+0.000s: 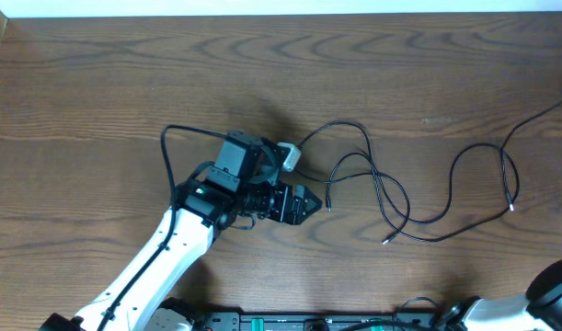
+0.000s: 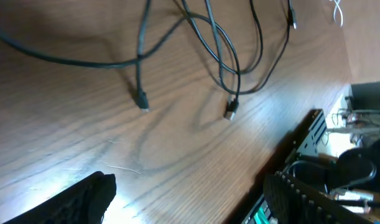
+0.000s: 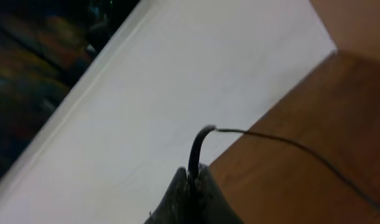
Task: Untangle cables
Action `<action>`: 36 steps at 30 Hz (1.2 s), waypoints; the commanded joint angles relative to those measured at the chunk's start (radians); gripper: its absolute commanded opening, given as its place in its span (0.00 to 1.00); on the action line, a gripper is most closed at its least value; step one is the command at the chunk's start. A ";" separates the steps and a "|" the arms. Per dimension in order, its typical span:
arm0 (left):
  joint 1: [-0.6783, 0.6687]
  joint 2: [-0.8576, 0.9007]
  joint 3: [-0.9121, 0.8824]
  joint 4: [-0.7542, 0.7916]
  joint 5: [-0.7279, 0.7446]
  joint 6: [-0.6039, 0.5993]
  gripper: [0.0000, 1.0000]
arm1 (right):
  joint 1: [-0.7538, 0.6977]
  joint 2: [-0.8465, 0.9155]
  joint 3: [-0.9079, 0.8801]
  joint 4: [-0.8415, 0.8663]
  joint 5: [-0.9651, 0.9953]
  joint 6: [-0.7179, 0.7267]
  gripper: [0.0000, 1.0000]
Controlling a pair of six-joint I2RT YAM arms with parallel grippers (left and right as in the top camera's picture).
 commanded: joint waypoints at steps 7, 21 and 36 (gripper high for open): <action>-0.096 0.000 0.000 -0.002 -0.047 -0.002 0.82 | -0.169 0.024 0.171 0.018 -0.205 0.093 0.02; -0.113 0.001 0.000 -0.002 -0.047 -0.002 0.82 | -0.217 0.026 0.182 0.492 -0.300 0.337 0.01; -0.113 0.001 0.000 -0.042 -0.046 0.010 0.82 | -0.267 0.095 0.182 -0.081 -0.060 -0.094 0.01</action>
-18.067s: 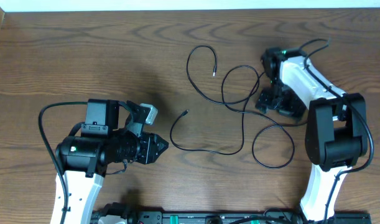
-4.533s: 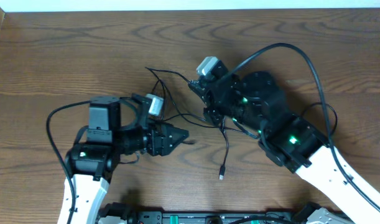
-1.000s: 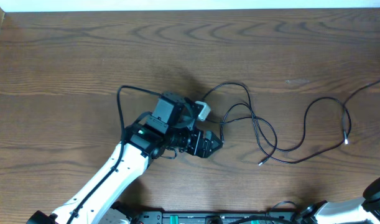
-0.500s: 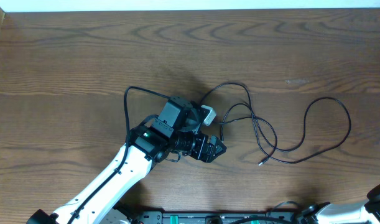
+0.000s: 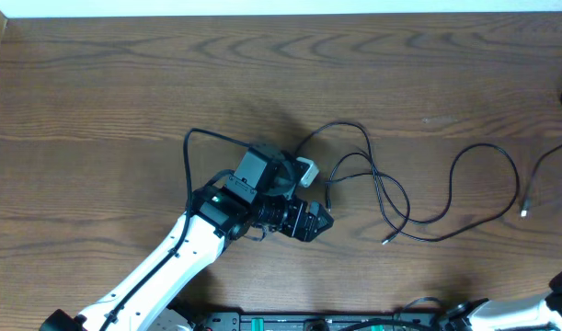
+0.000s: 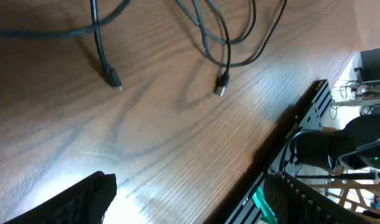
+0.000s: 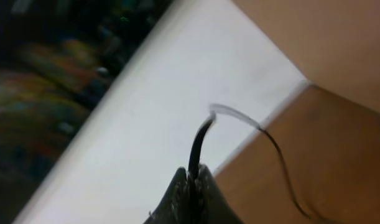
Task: Untangle cables
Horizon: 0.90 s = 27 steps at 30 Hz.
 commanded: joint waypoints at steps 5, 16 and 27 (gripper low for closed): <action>-0.003 0.001 0.000 -0.010 -0.009 0.016 0.82 | -0.081 0.016 0.011 -0.156 0.343 -0.003 0.02; -0.003 0.002 0.000 -0.010 -0.009 0.016 0.82 | -0.080 0.016 0.011 -0.087 0.277 0.060 0.59; -0.003 0.002 0.000 -0.010 -0.014 0.016 0.82 | 0.106 0.016 0.011 0.003 -0.024 -0.096 0.99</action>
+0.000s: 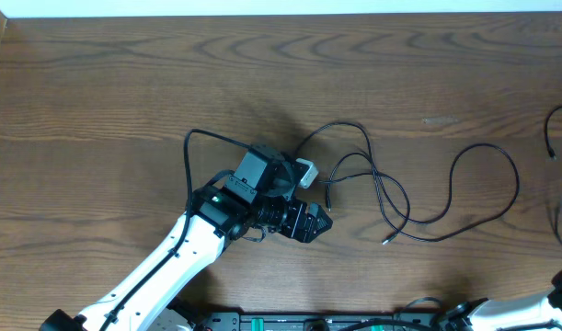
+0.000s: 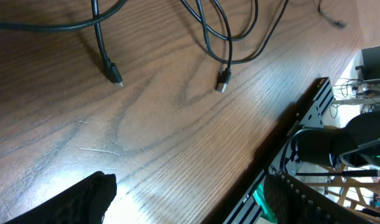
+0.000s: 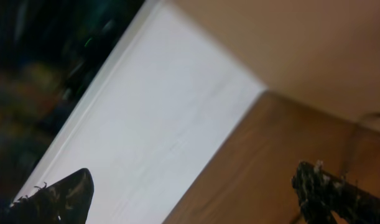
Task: Untangle cables
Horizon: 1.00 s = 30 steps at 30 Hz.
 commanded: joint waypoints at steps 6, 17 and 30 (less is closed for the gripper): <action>0.024 0.002 0.012 0.023 -0.061 -0.010 0.81 | 0.285 0.001 0.011 -0.164 -0.243 -0.273 0.99; 0.171 -0.016 0.183 -0.060 0.063 -0.043 0.77 | 0.703 0.001 0.011 -0.774 0.140 -0.679 0.99; 0.241 -0.140 0.186 -0.356 -0.284 -0.035 0.78 | 0.921 0.001 0.008 -1.249 0.322 -0.748 0.99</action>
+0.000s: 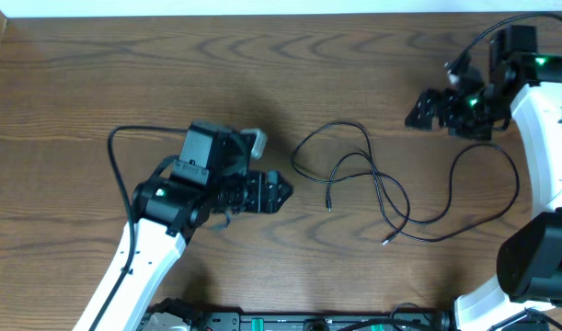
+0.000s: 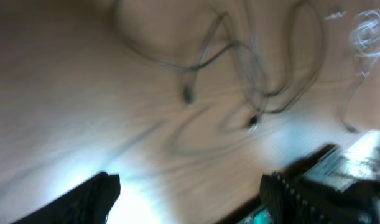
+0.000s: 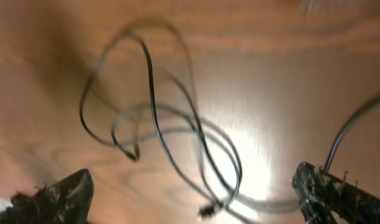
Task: Untangle cables
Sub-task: 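Bring the right gripper back down toward the remaining black cable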
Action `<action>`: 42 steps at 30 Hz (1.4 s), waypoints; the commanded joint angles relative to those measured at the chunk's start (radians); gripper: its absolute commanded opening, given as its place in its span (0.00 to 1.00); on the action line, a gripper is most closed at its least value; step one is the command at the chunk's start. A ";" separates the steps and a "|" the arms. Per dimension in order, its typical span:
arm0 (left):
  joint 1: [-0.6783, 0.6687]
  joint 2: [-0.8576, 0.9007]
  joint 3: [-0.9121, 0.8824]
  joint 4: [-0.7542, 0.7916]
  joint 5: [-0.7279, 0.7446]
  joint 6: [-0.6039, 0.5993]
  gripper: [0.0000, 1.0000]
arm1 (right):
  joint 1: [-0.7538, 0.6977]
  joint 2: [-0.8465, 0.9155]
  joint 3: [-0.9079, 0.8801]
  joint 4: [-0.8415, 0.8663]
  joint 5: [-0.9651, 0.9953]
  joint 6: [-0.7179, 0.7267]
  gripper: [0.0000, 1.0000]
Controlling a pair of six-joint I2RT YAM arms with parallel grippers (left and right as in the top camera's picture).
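Note:
Thin black cables lie looped over one another at mid-table, with plug ends at the lower left and lower middle; one strand arcs right in a big loop. They show blurred in the left wrist view and in the right wrist view. My left gripper is open, left of the tangle, holding nothing. My right gripper is open above the table, up and right of the tangle, also empty.
The wooden table runs to a white edge at the back. Each arm carries its own black wire loop, at the left and at the top right. A rail with equipment lies along the front edge.
My right arm, then out of the overhead view at the right, now reaches over the table's back right, gripper open facing the tangle. My left gripper has drawn back to the left, away from the cables.
At first my right gripper was shut on a cable beyond the table's right edge, and still was a moment later. Then it stood open with the cable gone. My left gripper stayed open beside the tangle, shifted slightly right, and now sits further left.

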 commanded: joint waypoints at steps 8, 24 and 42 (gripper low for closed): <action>0.004 -0.021 0.016 -0.078 -0.181 -0.010 0.78 | 0.210 0.001 -0.009 -0.167 0.034 -0.337 0.99; 0.004 -0.022 0.016 -0.083 -0.200 -0.045 0.78 | 0.557 0.001 -0.255 0.079 0.152 -0.357 0.99; 0.004 -0.022 0.016 -0.084 -0.199 -0.039 0.78 | 0.669 0.001 -0.383 0.274 0.157 -0.353 0.98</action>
